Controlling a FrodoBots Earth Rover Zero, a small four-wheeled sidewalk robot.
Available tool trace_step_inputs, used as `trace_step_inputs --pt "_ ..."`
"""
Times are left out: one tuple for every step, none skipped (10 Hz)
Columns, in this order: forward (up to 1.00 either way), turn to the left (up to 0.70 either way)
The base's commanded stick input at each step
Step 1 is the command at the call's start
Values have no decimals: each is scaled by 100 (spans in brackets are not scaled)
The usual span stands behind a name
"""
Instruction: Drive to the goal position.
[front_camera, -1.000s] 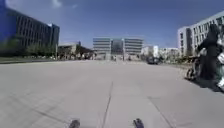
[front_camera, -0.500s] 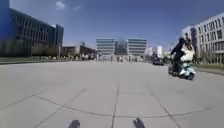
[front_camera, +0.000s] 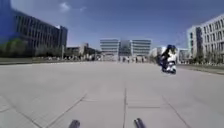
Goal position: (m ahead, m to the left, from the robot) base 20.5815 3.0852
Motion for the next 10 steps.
trace_step_inputs --pt "100 -8" --pt "100 -36" --pt "100 -39" --pt "100 -40" --pt "100 -40" --pt "100 -40" --pt "100 -40" --pt "100 -40" --pt "100 -40" --pt "100 -40"
